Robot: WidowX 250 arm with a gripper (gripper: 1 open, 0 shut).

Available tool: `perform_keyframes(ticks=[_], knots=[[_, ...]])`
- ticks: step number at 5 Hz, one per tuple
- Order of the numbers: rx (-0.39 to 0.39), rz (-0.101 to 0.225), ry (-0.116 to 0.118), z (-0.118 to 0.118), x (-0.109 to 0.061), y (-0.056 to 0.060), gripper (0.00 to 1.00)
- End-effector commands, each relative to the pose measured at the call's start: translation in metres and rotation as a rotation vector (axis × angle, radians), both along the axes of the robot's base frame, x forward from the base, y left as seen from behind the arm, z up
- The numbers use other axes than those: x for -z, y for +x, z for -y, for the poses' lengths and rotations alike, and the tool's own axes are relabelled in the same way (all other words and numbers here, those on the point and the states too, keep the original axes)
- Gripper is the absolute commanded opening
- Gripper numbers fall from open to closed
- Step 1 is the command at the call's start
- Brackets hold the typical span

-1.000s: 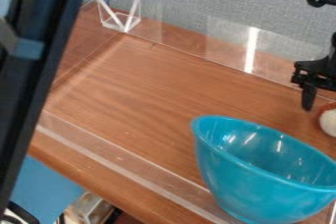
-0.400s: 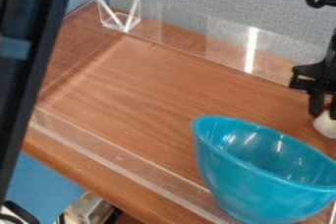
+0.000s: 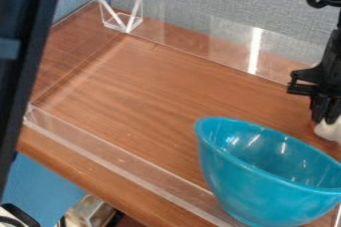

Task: Put the mushroom in the blue bowl

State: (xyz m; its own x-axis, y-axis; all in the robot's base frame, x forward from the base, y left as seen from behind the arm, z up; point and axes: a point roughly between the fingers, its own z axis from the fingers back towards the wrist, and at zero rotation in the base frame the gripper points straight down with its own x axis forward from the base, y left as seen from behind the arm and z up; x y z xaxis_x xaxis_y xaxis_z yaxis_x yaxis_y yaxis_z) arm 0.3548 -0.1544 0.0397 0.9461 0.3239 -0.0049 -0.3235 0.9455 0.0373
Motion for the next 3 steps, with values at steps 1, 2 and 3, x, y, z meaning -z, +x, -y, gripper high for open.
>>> perform_keyframes(ticks=[1, 2, 3], knots=[[-0.016, 0.025, -0.001, 0.003, -0.022, -0.007, 0.0], [0.004, 0.033, 0.007, 0.003, -0.033, -0.006, 0.0], [0.023, 0.039, 0.015, 0.003, -0.044, -0.004, 0.0]])
